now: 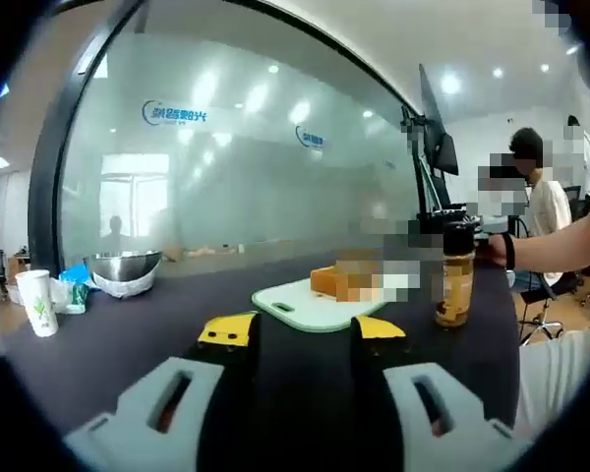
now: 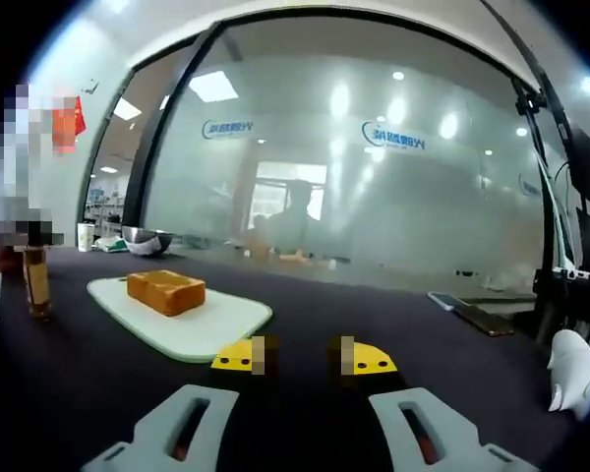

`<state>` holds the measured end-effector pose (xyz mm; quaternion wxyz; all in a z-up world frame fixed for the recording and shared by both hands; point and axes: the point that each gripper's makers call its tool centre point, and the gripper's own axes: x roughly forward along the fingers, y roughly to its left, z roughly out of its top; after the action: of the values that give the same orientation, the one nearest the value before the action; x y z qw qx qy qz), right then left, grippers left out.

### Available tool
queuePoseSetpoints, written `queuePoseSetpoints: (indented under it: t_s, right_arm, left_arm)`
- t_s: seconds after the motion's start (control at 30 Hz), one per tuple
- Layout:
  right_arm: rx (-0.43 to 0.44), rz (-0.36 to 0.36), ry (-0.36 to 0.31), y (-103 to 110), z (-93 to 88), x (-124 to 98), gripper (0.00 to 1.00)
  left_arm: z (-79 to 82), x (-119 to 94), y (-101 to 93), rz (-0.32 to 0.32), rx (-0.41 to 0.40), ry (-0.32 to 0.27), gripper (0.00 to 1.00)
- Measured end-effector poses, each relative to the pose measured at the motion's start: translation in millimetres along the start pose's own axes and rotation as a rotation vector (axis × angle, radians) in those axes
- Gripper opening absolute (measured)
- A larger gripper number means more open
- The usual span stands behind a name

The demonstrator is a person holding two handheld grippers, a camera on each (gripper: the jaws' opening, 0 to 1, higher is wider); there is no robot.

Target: Sprinkle pepper

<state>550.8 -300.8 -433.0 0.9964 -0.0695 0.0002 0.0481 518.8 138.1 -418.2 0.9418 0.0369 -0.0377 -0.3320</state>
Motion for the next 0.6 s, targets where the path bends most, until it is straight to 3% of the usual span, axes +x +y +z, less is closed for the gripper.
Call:
queuePoseSetpoints:
  t_s: [0.6]
  right_arm:
    - [-0.009,0.051,-0.004,9.7,0.2,0.3,0.28]
  left_arm:
    - [-2.0,0.0,5.1,0.008,0.002,0.006,0.3]
